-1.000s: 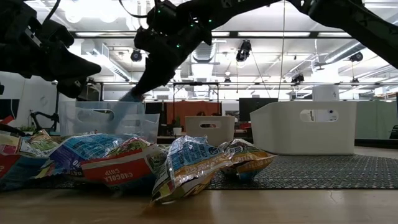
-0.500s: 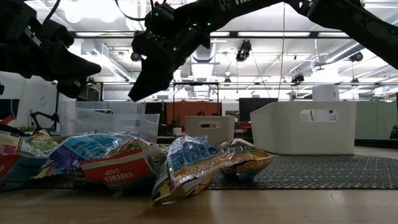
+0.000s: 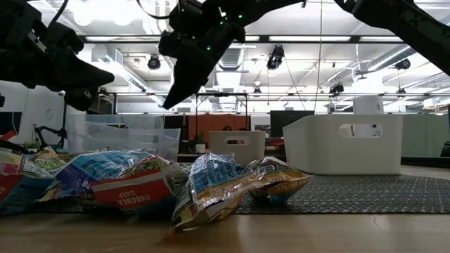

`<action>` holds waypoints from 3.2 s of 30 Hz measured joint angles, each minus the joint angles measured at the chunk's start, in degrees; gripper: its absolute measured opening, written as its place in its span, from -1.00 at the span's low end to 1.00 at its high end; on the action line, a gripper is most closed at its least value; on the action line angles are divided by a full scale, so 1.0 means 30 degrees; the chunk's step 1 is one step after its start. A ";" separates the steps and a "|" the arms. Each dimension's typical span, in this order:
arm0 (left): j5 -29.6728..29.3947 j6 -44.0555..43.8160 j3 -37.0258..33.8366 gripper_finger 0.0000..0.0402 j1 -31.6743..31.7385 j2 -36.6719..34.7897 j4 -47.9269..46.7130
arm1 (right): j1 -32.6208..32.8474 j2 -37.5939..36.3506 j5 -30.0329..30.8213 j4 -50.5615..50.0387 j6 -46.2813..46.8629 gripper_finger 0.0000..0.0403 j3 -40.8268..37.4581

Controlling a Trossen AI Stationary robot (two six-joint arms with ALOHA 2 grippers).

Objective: Pick and place Granola Bars by type
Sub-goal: Put the yellow granola bar into the white bin

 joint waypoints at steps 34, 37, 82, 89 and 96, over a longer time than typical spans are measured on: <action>0.0001 0.0000 -0.0006 -1.00 0.0000 0.0000 0.0000 | 0.1948 -1.4275 -0.1076 0.8103 0.3092 -0.96 -1.4096; 0.0001 0.0000 0.0001 -1.00 0.0000 0.0000 -0.0007 | 0.2058 -1.5242 -0.1069 0.8082 0.3150 -0.96 -1.5114; -0.0006 0.0000 0.0001 -1.00 0.0003 0.0005 0.0000 | 1.0352 -1.7846 -0.0558 0.6298 0.3425 0.18 -1.8987; -0.0006 0.0000 -0.0006 -1.00 0.0000 0.0000 0.0000 | 1.1257 -1.6578 0.0625 0.2081 0.2291 0.30 -1.7091; -0.0006 0.0007 0.0001 -1.00 0.0007 0.0000 0.0000 | 1.1619 -1.4799 0.1080 -0.0714 -0.1378 0.23 -1.4583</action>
